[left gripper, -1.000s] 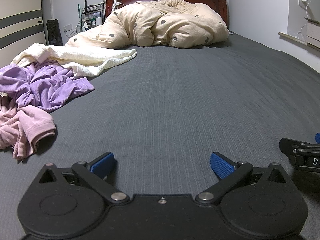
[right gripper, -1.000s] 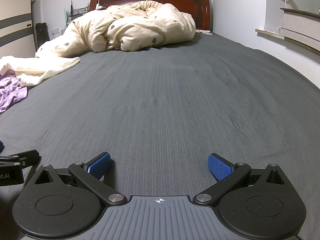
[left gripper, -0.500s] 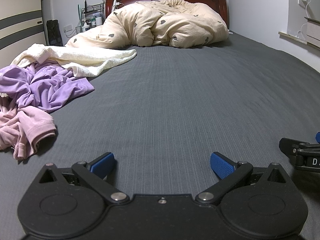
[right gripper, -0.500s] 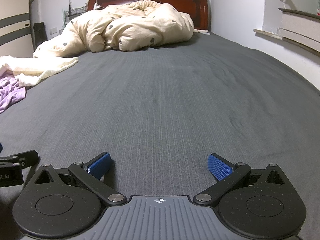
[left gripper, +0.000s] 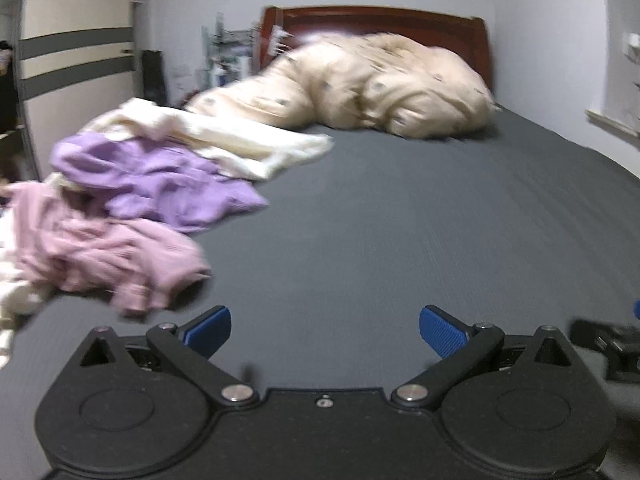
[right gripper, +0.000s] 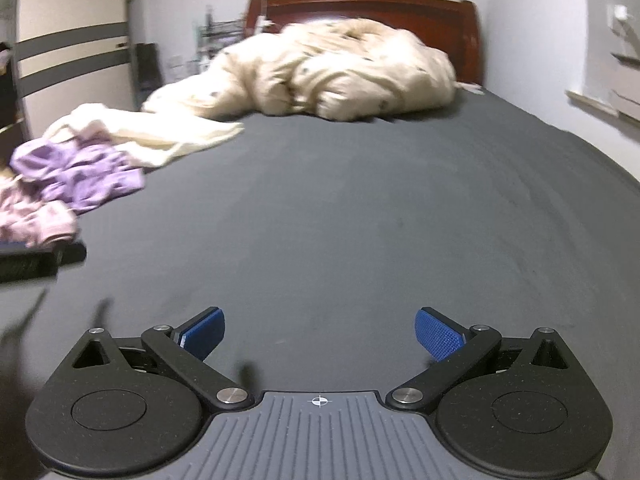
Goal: Fold clothes
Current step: 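Reach the left gripper into the clothes pile and grasp the pink trousers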
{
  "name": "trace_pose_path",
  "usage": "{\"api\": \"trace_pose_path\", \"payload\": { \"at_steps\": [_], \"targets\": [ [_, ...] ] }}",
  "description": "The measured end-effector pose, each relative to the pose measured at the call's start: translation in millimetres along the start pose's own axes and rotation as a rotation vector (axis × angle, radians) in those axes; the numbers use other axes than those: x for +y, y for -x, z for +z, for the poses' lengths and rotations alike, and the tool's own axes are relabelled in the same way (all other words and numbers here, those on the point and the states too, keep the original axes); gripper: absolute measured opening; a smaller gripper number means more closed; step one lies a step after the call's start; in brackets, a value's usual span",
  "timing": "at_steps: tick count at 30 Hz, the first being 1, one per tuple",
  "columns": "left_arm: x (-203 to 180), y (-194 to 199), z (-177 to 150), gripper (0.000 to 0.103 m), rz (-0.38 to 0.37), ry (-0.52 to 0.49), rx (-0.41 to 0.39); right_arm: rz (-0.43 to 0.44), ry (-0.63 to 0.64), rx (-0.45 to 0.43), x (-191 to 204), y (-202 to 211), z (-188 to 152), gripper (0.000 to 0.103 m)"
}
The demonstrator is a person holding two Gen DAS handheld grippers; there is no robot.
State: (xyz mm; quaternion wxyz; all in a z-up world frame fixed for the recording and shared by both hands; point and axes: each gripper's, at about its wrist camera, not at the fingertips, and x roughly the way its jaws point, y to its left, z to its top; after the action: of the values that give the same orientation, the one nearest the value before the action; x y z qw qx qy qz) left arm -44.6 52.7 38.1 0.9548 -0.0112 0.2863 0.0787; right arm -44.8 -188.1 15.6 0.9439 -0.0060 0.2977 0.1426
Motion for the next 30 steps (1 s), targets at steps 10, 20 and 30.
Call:
{"api": "trace_pose_path", "payload": {
  "at_steps": [10,20,30],
  "targets": [
    [92.7,-40.4,24.1,0.077,0.229,0.165,0.055,0.117,0.123,-0.061,42.8,41.1,-6.6,0.103],
    [123.2,-86.5,33.9,0.069,0.219,0.255,0.069,0.099,0.149,-0.091,51.8,70.9,-33.2,0.103],
    [128.0,-85.6,43.0,0.020,0.115,0.254,0.033,0.238,-0.017,-0.102,40.2,88.9,-21.0,0.103]
  ]
}}
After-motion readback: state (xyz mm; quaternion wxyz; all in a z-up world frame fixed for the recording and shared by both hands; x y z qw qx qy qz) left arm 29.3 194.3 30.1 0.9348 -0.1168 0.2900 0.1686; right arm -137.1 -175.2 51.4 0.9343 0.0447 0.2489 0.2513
